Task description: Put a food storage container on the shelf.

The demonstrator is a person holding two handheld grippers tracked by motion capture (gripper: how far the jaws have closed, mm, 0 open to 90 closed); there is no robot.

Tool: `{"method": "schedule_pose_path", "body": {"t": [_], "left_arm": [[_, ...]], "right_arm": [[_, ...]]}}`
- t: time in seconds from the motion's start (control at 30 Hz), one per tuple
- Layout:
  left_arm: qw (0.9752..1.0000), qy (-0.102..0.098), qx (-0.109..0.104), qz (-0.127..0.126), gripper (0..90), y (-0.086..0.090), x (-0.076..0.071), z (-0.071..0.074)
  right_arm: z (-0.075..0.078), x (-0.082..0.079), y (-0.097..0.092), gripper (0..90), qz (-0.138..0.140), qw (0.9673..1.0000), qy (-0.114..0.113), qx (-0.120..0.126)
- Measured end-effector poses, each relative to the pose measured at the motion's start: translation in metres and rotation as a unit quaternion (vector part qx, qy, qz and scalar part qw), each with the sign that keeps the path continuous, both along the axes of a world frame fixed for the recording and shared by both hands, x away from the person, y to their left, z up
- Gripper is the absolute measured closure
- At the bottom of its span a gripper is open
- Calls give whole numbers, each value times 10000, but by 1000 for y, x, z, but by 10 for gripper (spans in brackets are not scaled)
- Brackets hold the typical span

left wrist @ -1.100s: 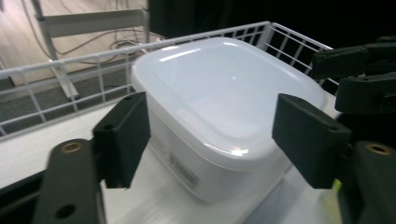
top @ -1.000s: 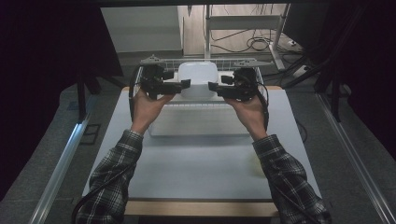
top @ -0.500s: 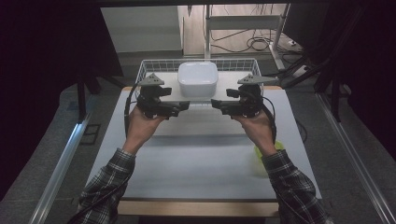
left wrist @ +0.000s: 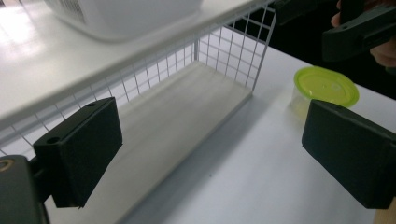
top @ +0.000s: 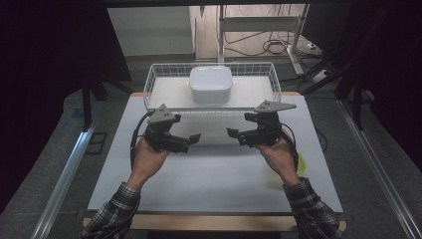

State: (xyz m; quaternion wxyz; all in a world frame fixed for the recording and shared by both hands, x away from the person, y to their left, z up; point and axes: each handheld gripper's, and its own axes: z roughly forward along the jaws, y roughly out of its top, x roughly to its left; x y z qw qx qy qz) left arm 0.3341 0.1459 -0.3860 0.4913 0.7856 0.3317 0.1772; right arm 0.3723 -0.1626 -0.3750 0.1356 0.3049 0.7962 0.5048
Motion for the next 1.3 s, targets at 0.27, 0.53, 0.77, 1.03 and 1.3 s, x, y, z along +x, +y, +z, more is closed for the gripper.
{"method": "schedule_pose_path", "body": {"t": [0.27,0.53,0.77,1.03,1.3], "left_arm": [[9999,118,-54,-66,43,4,-12,-26],[9997,238,-7,-101,37,7,-21,-43],[9997,233,43,-82,44,12,-37,-62],[9996,198,141,114,41,16,-53,-84],[9989,237,342,212,38,20,-62,-98]], "right_arm": [[-16,-9,-11,80,-30,9998,-63,-164],[-34,-16,-22,67,-122,9993,34,-340],[-50,-25,-31,70,-135,9991,131,-388],[-67,-38,-43,54,-354,9980,180,-496],[-80,-48,-44,25,-445,9966,261,-650]]}}
